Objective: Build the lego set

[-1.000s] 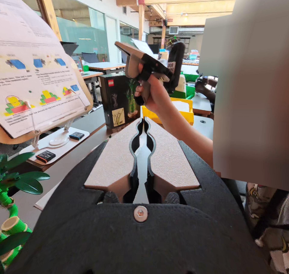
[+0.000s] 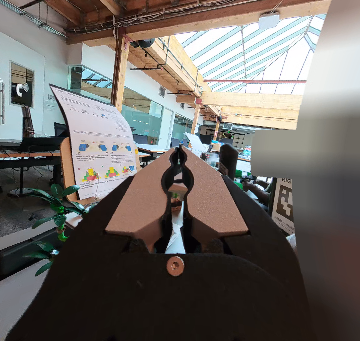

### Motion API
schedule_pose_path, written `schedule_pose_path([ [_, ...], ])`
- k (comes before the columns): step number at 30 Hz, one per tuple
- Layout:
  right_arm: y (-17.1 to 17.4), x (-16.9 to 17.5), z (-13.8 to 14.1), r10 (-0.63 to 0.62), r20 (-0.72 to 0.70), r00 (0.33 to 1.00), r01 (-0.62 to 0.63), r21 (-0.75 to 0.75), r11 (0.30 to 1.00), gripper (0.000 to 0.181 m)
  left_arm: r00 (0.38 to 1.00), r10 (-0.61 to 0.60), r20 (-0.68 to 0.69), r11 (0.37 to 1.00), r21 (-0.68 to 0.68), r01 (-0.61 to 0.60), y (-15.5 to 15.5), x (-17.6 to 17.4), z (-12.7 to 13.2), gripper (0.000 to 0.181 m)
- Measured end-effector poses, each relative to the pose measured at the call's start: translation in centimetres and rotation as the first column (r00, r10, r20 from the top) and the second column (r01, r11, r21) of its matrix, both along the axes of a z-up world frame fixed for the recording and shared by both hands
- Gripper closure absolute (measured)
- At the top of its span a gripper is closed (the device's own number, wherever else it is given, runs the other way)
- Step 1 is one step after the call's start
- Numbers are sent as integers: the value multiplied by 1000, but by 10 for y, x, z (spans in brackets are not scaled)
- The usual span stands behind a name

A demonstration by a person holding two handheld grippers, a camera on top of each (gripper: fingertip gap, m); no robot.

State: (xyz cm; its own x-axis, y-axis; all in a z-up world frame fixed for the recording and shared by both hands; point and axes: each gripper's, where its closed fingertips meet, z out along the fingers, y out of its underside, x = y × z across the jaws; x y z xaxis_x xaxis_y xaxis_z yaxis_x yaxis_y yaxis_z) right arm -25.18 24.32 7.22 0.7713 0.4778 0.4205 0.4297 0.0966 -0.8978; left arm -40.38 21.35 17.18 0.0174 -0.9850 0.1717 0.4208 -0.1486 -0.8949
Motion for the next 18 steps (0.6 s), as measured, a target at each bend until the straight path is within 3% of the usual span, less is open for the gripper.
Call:
schedule_pose_path([
  [1,-9,-2,8,0,2,1000,0,19,1000,181,1000,-14,7,1000,-4,14,-1,-2,1,181],
  [5,-22,-2,6,-5,4,1000,5,2,1000,181,998,-58,33,998,-23,58,-3,-7,5,181],
  [8,-10,30,-30,-115,80,990,117,-13,993,181,995,-94,34,995,-24,95,-9,-5,6,181],
  [13,2,121,-100,-388,101,916,378,108,919,181,994,-110,10,994,-13,110,-16,3,3,181],
  [18,5,159,-162,-472,282,835,429,203,880,181,994,-110,-18,994,-22,110,-12,15,-3,181],
])
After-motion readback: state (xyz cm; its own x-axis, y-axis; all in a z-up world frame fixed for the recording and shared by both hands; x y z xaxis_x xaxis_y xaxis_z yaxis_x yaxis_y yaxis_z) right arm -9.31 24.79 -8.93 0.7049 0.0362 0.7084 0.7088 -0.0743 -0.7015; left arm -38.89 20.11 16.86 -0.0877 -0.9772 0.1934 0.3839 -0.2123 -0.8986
